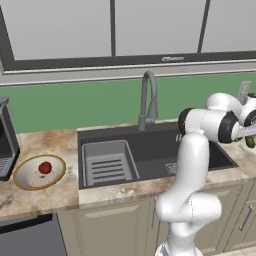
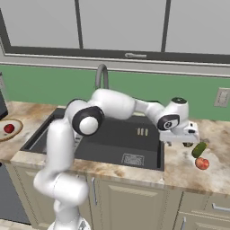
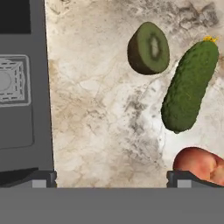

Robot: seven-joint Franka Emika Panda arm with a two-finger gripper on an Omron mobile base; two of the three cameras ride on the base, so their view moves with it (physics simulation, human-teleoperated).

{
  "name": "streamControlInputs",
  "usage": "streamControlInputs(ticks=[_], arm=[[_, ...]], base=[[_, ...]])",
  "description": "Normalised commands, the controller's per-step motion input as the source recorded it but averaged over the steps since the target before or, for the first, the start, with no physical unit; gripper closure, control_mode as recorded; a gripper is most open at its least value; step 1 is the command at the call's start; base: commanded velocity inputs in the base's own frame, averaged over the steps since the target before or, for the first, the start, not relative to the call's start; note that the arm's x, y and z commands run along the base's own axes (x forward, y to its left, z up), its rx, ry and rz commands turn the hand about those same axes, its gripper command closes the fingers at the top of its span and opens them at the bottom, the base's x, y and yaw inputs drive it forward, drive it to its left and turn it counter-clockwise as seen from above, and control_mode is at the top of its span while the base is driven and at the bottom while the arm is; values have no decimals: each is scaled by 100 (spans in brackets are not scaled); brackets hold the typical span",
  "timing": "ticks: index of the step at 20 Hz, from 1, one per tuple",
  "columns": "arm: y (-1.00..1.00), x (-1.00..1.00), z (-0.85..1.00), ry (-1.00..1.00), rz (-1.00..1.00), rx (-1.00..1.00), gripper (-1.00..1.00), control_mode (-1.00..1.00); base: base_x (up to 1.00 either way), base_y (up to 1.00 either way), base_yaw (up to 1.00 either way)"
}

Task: There is a mixed pile of frozen fruits and vegetables on the counter. Locate all the frozen vegetables and place the items in a bowl on the counter. Take all the frozen fruits and defrost them in a running sink.

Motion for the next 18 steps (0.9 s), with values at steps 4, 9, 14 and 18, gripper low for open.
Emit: streamControlInputs(ticks=[4, 9, 14, 18], arm=[[-76, 17, 0, -7, 0, -3, -100, -100], [-68, 18, -1, 0, -3, -1, -100, -100], [-49, 12, -19, 1, -8, -2, -100, -100], [-7, 36, -21, 1, -6, -1, -100, -100]], base=[[0, 0, 0], [0, 0, 0], [0, 0, 0], [0, 0, 0]])
